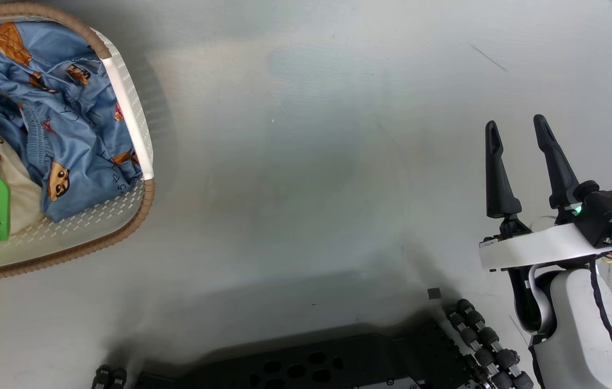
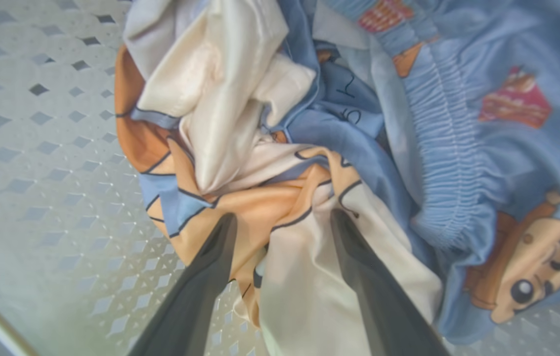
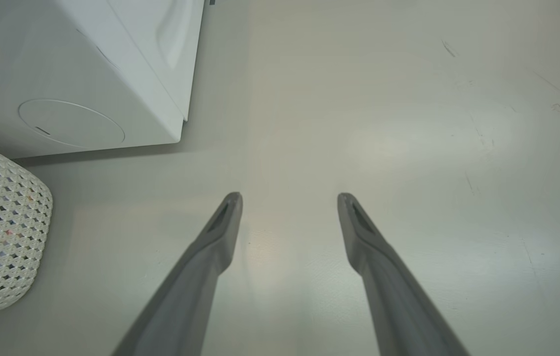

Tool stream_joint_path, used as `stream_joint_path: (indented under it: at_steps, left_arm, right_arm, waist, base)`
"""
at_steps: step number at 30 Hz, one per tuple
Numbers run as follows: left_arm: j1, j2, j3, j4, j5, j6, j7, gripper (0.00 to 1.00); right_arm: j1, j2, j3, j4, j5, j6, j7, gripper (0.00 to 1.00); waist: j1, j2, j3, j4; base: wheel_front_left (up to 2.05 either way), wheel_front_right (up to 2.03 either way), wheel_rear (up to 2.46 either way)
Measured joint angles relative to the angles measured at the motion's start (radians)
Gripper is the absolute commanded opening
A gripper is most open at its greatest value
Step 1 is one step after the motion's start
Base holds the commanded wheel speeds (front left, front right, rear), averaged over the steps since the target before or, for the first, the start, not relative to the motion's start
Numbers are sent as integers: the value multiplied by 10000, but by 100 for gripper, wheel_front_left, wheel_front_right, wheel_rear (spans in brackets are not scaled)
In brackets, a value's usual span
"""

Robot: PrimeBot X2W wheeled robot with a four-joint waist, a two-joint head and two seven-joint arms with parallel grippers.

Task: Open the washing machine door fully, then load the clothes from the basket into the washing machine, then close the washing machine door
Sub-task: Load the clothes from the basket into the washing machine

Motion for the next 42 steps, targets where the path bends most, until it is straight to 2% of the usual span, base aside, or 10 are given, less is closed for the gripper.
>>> stream_joint_path:
  at_steps: [1, 2, 3, 4, 5, 6, 16, 24, 34, 42]
  left_arm:
    - [0, -4, -6, 67, 0, -2, 12, 100]
    - [0, -4, -10, 136, 0, 0, 12, 93]
    - [0, -4, -19, 232, 2, -2, 27, 71]
    - [0, -4, -19, 232, 2, -2, 27, 42]
    - [1, -8, -23, 316, 2, -2, 107, 30]
    - [6, -8, -27, 366, 2, -2, 111, 0]
    - [-7, -46, -102, 625, 84, 48, -81, 0]
    - [7, -518, -128, 662, 12, 54, -832, 0]
    - [158, -1243, 36, 685, -360, 52, -2174, 0]
    - [1102, -1722, 295, 913, -790, 52, -3524, 0]
  right_arm:
    - [3, 2, 0, -10, 10, 0, 0, 100]
    - [5, 2, 0, -17, 33, 0, 0, 100]
    - [9, 4, -4, -35, 58, 0, 0, 100]
    - [9, 4, -4, -35, 58, 0, 0, 100]
    - [10, 4, -10, -56, 61, 0, 0, 100]
    - [11, 4, -15, -71, 61, 0, 0, 100]
    - [15, 27, -107, -190, 65, 0, 0, 100]
    - [-1, 56, -307, -178, 67, 2, 0, 100]
    - [-92, 63, -462, 65, 52, 6, 0, 100]
    - [-153, -84, -673, 395, 35, 21, 0, 100]
  waist:
    - [0, 0, 3, -8]
    - [0, 0, 4, -16]
    - [0, 0, 2, -22]
    - [0, 0, 2, -22]
    - [0, 0, -2, -28]
    - [0, 0, -7, -33]
    - [0, 0, -74, -44]
    - [-1, 0, -499, 41]
    - [-1, 0, -1385, 328]
    - [-1, 0, -2451, 674]
  base:
    - [0, 0, 0]
    - [0, 0, 0]
    - [0, 0, 0]
    - [0, 0, 0]
    - [0, 0, 0]
    - [0, 0, 0]
    - [0, 0, 0]
    - [0, 0, 0]
    - [0, 0, 0]
    - [0, 0, 0]
